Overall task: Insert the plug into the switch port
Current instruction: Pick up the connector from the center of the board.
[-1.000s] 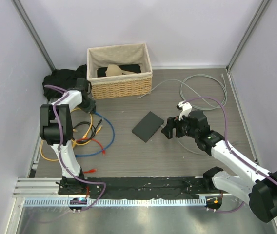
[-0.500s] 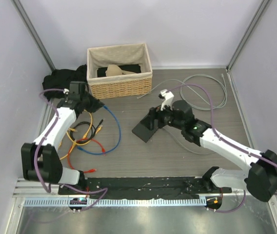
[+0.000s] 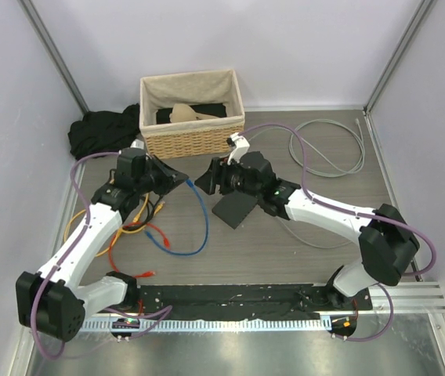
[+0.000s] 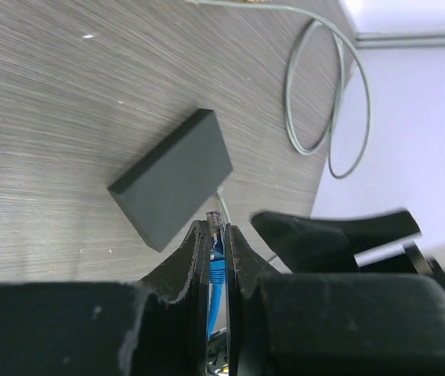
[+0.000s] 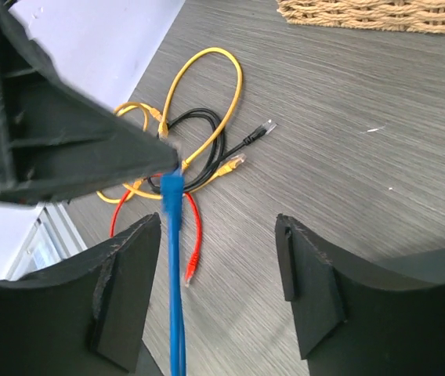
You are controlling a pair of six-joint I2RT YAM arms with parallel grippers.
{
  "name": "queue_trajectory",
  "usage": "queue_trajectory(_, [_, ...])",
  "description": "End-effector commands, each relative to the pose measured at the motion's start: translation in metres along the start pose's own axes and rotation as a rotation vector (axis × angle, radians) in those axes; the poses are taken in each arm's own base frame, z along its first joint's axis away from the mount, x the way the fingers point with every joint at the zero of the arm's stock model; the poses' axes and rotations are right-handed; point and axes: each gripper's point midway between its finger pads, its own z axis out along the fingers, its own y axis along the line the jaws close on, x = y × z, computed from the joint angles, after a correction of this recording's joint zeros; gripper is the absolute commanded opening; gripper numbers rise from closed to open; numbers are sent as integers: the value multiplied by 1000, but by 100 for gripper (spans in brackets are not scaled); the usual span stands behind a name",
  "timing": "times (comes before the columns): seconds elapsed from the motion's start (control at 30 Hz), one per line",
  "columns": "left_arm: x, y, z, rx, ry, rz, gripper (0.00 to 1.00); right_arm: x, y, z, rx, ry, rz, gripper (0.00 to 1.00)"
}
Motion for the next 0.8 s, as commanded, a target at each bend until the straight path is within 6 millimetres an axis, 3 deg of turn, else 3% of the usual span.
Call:
queue_trajectory(0.0, [3, -21, -10, 95, -14, 17, 12, -25, 31, 6, -72, -54, 34, 65])
queue_trajectory(0.2, [10, -20, -11, 97, 1, 30, 12, -17, 38, 11, -104, -30, 33, 54])
queue_trajectory(0.53, [15, -22, -12, 108, 7, 40, 13, -5, 40, 15, -112, 7, 45, 45])
queue_trajectory(0.67, [17, -23, -12, 118, 15, 51, 13, -9, 41, 12, -114, -7, 37, 27])
queue_trajectory(0.77, [19, -24, -12, 131, 22, 72, 15, -13, 41, 8, -110, -21, 1, 7])
